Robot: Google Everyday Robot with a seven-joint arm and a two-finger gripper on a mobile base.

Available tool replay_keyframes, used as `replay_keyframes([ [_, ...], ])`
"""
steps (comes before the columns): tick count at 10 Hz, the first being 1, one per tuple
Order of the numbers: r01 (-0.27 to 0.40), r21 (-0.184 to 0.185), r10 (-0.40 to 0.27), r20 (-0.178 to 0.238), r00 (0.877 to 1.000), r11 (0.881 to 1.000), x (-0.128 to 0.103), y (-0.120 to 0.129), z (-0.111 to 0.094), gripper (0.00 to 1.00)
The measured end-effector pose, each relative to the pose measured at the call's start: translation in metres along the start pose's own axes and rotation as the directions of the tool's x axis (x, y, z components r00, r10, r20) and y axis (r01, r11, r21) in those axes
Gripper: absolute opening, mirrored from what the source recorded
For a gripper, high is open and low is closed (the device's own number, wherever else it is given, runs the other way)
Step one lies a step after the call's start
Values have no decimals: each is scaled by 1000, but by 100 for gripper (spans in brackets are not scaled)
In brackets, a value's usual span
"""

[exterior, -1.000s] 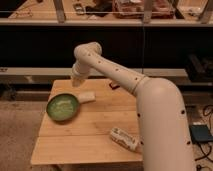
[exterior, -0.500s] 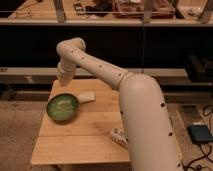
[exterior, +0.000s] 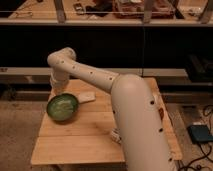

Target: Push the ceramic bowl across the table

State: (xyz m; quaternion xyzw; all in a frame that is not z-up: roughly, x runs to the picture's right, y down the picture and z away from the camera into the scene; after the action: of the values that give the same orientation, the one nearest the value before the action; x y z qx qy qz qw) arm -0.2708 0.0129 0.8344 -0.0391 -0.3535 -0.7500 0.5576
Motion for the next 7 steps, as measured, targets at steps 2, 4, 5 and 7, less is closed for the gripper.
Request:
replay_keyframes([
  [2, -34, -12, 34, 8, 999, 999, -7, 2, 15, 15],
  [4, -73, -30, 74, 19, 997, 997, -16, 7, 33, 15],
  [5, -95, -39, 96, 25, 995, 995, -21, 13, 41, 15],
  [7, -152, -47, 153, 36, 987, 987, -31, 26, 55, 15],
])
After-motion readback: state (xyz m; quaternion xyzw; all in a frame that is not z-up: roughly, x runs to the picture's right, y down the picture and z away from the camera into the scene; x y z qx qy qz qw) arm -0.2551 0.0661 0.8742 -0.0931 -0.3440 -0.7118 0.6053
